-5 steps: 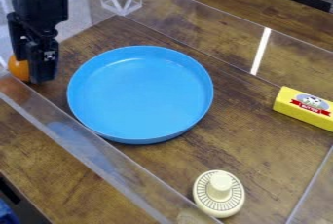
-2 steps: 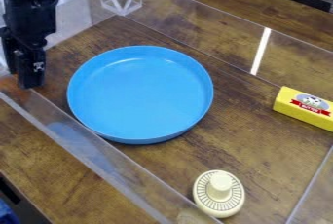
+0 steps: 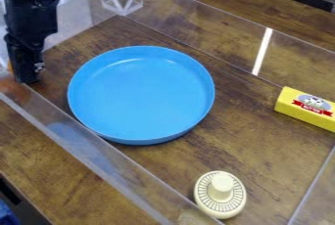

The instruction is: Put the orange ball in the blue tray

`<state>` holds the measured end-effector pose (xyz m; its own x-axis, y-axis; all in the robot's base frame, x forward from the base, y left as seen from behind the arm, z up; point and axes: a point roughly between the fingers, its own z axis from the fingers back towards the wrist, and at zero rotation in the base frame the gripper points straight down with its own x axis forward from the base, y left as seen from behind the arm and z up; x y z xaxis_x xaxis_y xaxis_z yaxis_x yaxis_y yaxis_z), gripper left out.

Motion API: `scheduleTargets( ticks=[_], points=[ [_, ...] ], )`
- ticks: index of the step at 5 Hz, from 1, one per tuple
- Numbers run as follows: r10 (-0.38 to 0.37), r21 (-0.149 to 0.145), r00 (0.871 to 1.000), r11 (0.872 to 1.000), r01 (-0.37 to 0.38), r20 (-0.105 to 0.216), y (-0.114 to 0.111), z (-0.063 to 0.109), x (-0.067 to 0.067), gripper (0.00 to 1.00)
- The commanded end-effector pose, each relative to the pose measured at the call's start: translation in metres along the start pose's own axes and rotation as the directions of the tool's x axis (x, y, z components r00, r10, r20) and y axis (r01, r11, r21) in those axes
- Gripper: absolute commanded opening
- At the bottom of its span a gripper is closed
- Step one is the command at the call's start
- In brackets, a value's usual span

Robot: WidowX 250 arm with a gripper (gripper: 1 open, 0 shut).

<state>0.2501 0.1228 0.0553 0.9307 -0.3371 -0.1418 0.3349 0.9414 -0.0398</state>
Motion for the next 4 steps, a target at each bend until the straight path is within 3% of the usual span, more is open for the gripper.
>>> scheduleTargets(
  ticks=[1, 4],
  points=[
    [-0.006, 0.041, 0.999, 0.999, 0.004, 0.046, 0.004, 0.023, 0.008, 0.00],
    [-0.054, 0.069, 0.997, 0.996, 0.050, 0.063, -0.015, 0.066, 0.021, 0.00]
  ],
)
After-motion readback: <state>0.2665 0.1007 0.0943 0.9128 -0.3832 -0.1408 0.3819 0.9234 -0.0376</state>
